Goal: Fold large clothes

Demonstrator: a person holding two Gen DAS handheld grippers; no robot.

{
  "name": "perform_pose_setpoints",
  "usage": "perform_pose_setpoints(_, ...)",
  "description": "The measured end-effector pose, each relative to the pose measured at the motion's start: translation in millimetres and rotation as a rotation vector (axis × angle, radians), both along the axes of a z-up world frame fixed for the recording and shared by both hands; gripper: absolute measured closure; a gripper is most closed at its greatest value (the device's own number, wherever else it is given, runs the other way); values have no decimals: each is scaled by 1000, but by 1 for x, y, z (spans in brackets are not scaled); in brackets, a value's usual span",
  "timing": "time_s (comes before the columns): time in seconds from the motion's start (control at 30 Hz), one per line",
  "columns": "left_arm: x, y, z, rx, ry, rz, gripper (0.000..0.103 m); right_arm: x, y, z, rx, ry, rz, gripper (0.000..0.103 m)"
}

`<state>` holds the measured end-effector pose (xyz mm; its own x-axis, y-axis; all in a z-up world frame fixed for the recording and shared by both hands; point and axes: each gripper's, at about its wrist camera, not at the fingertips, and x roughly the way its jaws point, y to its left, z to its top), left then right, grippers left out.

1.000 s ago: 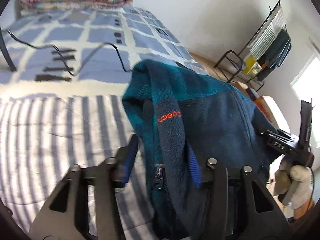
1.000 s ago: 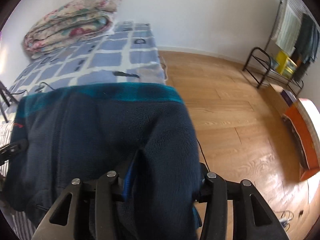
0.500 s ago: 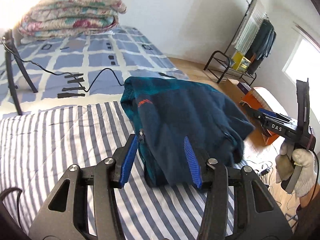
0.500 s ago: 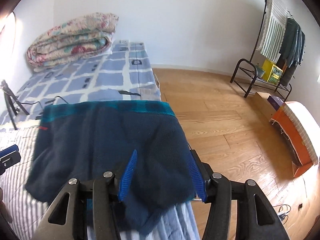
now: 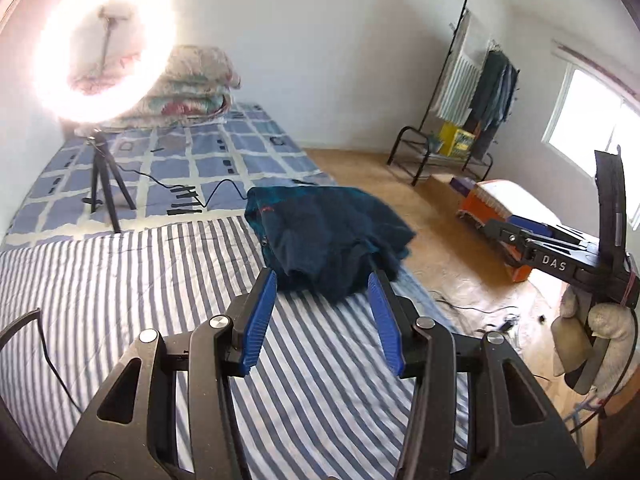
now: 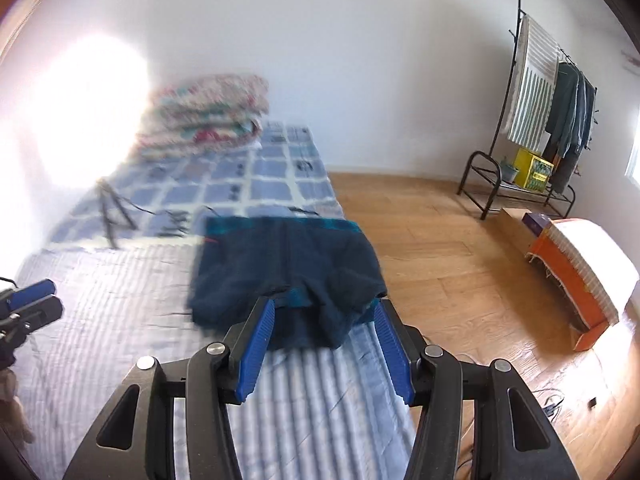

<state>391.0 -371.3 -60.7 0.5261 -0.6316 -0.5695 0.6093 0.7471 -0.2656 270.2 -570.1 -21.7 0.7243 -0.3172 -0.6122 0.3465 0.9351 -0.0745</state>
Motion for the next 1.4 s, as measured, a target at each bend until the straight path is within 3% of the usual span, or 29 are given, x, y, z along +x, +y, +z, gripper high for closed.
perform_pose_setpoints(0.23, -98, 49, 65, -10, -108, -10, 55, -92, 65, 63, -50, -71, 48, 49)
perform_pose_setpoints(0.53, -188, 96, 97, -15, -191, -16, 55, -167, 113, 84, -39, -112, 70, 48)
perform_pose_setpoints(0.87, -248, 124, 89, 9, -243, -6, 55, -212, 156, 72, -54, -139, 91, 41)
perform_pose_setpoints(1.03, -254, 132, 76, 19, -233, 8, 53, -221, 166, 56, -38, -165, 63, 33)
perform_pose_setpoints(1.4, -245, 133, 44, 60, -226, 42, 21, -223, 158, 15, 21, -218, -13, 17)
